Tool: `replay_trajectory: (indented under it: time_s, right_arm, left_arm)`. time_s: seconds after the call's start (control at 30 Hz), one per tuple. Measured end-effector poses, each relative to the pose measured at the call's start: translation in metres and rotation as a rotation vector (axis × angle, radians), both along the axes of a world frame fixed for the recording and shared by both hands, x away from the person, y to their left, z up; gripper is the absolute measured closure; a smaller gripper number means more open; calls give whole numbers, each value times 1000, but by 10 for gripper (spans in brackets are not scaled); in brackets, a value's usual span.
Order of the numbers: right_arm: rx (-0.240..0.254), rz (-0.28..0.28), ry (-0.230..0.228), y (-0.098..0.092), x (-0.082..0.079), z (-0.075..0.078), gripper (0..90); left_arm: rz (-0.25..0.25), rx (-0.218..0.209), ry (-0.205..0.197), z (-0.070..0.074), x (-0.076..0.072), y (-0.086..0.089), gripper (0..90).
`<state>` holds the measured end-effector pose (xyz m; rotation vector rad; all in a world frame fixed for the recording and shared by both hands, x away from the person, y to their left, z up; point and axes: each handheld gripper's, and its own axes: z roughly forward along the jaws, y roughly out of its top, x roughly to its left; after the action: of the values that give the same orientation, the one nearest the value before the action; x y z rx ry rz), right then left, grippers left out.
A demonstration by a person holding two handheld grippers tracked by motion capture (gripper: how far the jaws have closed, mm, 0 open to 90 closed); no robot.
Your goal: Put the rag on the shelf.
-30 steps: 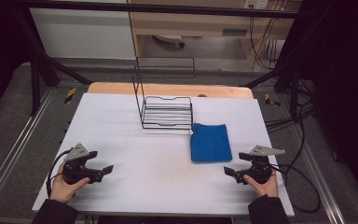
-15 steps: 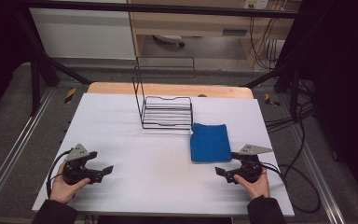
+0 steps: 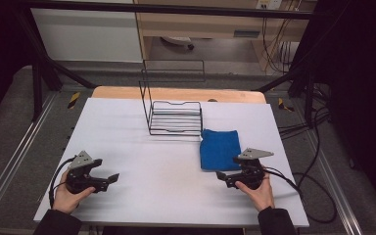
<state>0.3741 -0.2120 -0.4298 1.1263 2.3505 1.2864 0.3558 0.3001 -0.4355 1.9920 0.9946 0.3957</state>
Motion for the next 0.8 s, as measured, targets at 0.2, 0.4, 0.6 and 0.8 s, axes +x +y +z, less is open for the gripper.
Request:
replay_trajectory:
  time_s: [0.2, 0.4, 0.6, 0.8]
  right_arm:
    - [-32, 54, -18, 21, 4, 1, 227]
    - [-102, 82, -19, 43, 12, -4, 408]
    - [-126, 93, -24, 54, 22, -8, 559]
    - [-173, 116, -28, 65, 29, -15, 635]
  left_arm:
    - [2, 1, 0, 0, 0, 0, 83]
    - [3, 3, -1, 0, 0, 0, 86]
    - [7, 3, 1, 0, 0, 2, 88]
    - [8, 3, 0, 0, 0, 1, 92]
